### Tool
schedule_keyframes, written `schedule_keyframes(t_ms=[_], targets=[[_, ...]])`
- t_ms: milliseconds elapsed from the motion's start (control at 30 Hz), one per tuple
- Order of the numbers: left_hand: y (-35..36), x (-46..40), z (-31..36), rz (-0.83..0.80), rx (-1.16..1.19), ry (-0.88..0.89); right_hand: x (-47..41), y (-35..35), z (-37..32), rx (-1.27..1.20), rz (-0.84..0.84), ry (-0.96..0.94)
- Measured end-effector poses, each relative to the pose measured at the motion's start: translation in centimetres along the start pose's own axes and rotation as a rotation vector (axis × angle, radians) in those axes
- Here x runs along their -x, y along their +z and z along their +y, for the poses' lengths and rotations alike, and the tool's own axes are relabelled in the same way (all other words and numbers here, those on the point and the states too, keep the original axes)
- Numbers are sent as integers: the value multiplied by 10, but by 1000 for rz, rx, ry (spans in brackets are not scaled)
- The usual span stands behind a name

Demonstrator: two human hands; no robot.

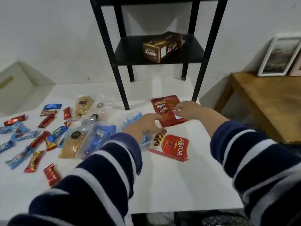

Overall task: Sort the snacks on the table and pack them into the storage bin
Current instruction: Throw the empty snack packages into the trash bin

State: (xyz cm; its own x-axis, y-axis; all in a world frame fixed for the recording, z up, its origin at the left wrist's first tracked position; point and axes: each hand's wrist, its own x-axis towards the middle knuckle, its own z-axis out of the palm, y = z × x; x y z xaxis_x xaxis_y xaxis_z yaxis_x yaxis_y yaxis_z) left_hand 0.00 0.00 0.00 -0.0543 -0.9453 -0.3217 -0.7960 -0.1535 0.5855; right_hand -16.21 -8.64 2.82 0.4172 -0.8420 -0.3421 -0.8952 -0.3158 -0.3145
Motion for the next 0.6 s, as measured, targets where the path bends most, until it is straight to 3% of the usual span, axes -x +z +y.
schedule_keyframes(t_ms=[100, 300, 467, 600], targets=[[26, -14, -12, -77, -86, 50, -21, 28, 17, -91, 57, 77], [60, -33, -35, -175, -597, 295, -75, 75, 59, -151, 181, 277], [68, -39, -51, -88, -647, 398, -88, 90, 60, -98, 238, 369], [71, -42, -54, -59, -608, 402, -89, 90, 66, -245, 303, 442]])
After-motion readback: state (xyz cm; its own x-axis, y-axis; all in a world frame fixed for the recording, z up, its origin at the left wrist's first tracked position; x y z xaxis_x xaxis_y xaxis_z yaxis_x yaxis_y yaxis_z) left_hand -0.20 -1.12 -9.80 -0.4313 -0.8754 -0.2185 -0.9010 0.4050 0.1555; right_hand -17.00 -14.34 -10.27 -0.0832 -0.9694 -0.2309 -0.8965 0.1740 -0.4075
